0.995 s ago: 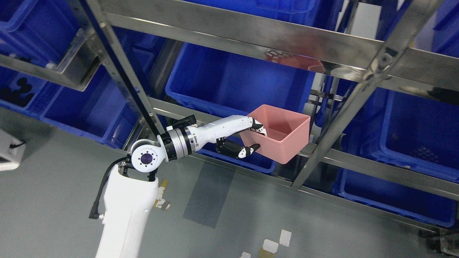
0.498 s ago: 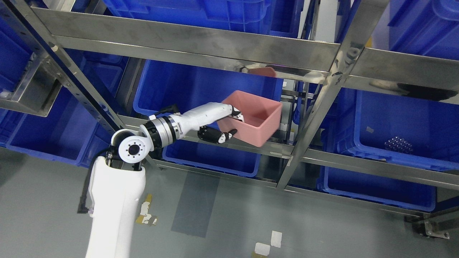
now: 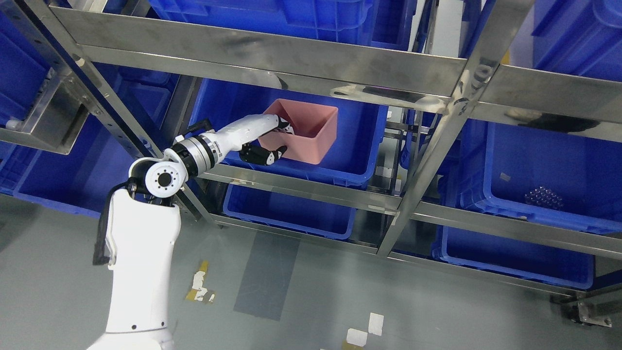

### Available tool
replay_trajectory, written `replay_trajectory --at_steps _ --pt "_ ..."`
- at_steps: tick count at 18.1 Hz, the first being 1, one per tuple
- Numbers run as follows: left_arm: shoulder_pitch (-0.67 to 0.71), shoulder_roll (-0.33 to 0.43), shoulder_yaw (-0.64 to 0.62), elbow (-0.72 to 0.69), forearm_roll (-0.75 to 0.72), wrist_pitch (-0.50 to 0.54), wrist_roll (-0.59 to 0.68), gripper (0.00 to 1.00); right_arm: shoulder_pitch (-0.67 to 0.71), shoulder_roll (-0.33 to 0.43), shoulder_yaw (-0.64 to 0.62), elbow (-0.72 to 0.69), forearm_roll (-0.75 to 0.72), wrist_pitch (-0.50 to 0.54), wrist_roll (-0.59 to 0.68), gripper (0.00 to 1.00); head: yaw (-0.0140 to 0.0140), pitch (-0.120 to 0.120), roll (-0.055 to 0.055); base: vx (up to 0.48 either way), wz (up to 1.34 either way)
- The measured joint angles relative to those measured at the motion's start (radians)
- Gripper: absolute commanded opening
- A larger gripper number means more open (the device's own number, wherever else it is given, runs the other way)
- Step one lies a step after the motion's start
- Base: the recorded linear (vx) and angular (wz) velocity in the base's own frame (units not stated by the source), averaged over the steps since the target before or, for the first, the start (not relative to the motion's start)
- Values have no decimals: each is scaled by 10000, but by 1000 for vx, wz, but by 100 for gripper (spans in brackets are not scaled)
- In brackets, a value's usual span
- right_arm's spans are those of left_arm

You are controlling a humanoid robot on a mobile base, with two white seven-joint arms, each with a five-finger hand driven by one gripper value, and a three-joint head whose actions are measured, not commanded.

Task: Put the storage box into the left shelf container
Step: 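Lower the pink box into the blue bin on the shelf with the left hand, then release the pink box and withdraw the left hand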

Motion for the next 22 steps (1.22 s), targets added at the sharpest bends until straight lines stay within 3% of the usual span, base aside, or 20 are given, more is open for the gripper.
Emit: replay_trajectory --at_steps 4,7,9,10,13,16,22 --pt "-345 -45 199 884 -278 -4 638 30 0 0 0 0 0 0 -3 100 0 0 0 0 0" --pt "-464 -67 285 1372 -383 -25 1106 47 0 0 0 0 0 0 -23 100 0 0 0 0 0" --pt "-502 -81 321 1626 -423 -15 1322 75 0 0 0 0 0 0 -43 100 0 0 0 0 0" --pt "-506 -86 329 1745 -428 -6 1427 84 0 0 0 0 0 0 -54 100 0 0 0 0 0" --pt "-441 -96 276 1985 -272 64 1853 98 0 0 0 0 0 0 -53 100 0 0 0 0 0" --pt "-138 -108 130 2132 708 92 2412 99 -1 0 0 0 0 0 -11 100 0 0 0 0 0" --pt "1685 -122 -545 1314 4472 71 3664 99 -1 0 0 0 0 1 4 100 0 0 0 0 0"
